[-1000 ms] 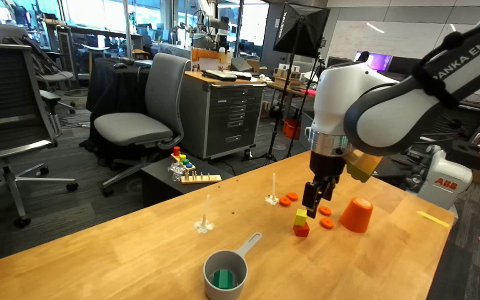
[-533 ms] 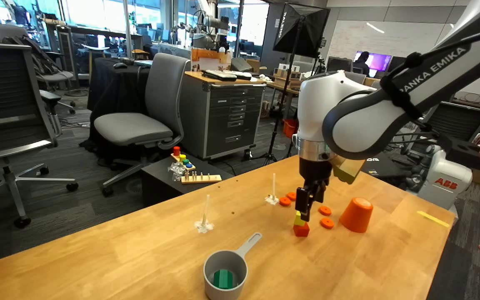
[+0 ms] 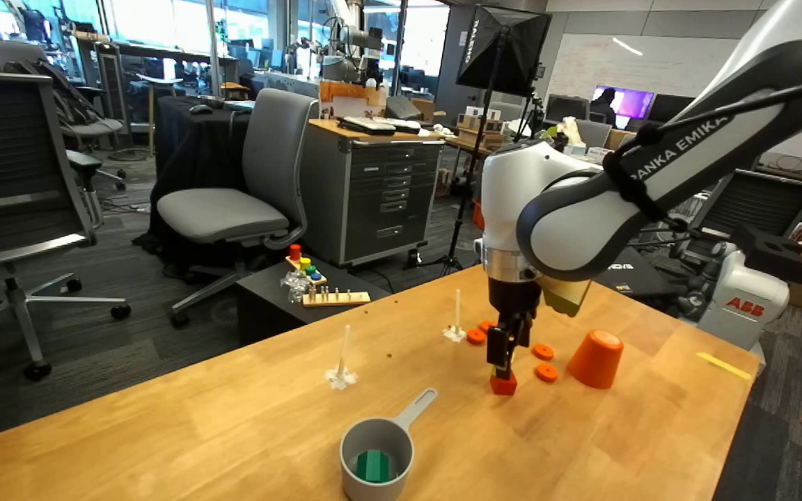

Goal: Pick up the green block from the top of the orange cup and put it in the grey cup. Pick up the orange cup from the table, move it to the right, pick up the orange and yellow blocks and put them in the grey cup.

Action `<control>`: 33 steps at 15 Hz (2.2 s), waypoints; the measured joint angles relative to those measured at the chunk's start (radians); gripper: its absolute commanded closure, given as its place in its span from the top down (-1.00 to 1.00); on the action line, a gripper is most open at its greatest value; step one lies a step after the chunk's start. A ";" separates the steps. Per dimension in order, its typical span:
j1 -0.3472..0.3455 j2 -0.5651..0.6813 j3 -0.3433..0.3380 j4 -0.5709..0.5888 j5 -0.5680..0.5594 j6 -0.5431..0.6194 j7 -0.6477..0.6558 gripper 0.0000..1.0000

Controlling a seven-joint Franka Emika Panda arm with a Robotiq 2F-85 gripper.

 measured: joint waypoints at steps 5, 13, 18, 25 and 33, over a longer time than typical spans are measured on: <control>0.000 0.042 0.000 0.041 0.000 -0.008 -0.019 1.00; -0.004 0.070 0.001 0.075 0.000 -0.013 -0.028 -0.48; -0.016 0.070 0.000 0.077 0.003 -0.013 -0.028 -0.50; -0.024 0.049 0.003 0.090 0.013 -0.013 -0.027 -0.50; 0.033 -0.103 0.036 0.089 0.012 -0.024 0.003 -0.50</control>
